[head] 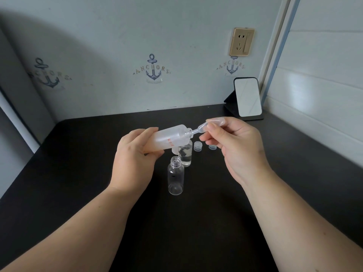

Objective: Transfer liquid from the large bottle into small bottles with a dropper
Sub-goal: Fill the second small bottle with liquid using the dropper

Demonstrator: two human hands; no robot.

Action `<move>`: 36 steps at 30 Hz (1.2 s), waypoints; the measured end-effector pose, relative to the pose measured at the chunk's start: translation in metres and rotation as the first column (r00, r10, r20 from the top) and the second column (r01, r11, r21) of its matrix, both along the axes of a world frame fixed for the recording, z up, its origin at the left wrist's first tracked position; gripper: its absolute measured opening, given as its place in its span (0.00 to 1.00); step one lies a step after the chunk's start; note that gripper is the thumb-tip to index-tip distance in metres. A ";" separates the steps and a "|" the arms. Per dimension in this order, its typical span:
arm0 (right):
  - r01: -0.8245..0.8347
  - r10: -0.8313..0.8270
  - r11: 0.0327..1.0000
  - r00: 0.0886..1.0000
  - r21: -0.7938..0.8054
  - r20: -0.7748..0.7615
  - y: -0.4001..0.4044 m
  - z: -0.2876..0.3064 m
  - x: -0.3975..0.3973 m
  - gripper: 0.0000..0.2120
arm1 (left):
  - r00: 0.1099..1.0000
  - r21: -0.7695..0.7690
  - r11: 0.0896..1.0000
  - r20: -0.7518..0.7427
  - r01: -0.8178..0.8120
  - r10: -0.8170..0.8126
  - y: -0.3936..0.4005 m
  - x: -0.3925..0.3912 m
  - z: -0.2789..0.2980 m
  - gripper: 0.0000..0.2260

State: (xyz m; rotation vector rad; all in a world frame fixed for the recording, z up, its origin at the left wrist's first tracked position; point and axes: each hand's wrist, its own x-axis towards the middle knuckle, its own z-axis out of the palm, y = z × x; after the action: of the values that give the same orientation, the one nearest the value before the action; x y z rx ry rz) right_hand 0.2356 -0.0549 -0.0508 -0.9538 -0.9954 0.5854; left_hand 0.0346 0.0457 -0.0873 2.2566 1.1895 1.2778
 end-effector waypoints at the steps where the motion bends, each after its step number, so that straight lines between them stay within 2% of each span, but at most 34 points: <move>1: -0.006 0.006 1.000 1.000 0.000 -0.002 0.000 0.000 0.000 0.03 | 1.000 0.001 1.000 -0.001 -0.001 0.001 0.000 0.000 0.000 0.25; 7: -0.009 0.010 1.000 0.997 0.020 -0.072 -0.001 0.004 0.006 0.04 | 1.000 -0.006 1.000 0.018 -0.005 0.005 0.002 -0.001 -0.001 0.25; 12: -0.017 0.020 0.999 0.993 0.029 -0.117 -0.002 0.005 0.013 0.12 | 0.999 -0.021 1.000 0.032 -0.019 0.020 0.004 -0.001 -0.002 0.25; 17: -0.021 0.032 0.999 0.975 0.049 -0.220 -0.003 0.007 0.019 0.10 | 0.999 -0.036 0.999 0.038 -0.037 0.038 0.005 -0.002 -0.003 0.24; 20: -0.018 0.036 0.998 0.956 0.065 -0.292 -0.004 0.010 0.025 0.05 | 0.997 -0.056 0.997 0.056 -0.046 0.049 0.005 -0.003 -0.004 0.24; 23: -0.013 0.044 0.996 0.936 0.090 -0.349 -0.005 0.012 0.032 0.07 | 0.995 -0.081 0.995 0.075 -0.052 0.059 0.006 -0.003 -0.004 0.24; 30: 0.057 0.024 0.990 0.829 0.127 -0.559 -0.008 0.015 0.046 0.11 | 0.991 -0.120 0.991 0.112 -0.065 0.079 0.009 -0.005 -0.002 0.18; 33: 0.105 0.016 0.984 0.754 0.144 -0.657 -0.010 0.016 0.051 0.08 | 0.986 -0.168 0.985 0.149 -0.044 0.070 0.010 -0.006 -0.002 0.12; 36: 0.099 0.028 0.985 0.723 0.144 -0.690 -0.010 0.016 0.052 0.07 | 0.980 -0.224 0.975 0.193 -0.004 0.048 0.009 -0.005 -0.002 0.09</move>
State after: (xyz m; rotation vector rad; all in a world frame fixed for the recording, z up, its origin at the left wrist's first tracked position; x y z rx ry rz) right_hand 0.2876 -0.0646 -0.0348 -0.5153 -0.3337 0.7362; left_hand 0.0296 0.0549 -0.0894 1.9142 1.2253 1.2739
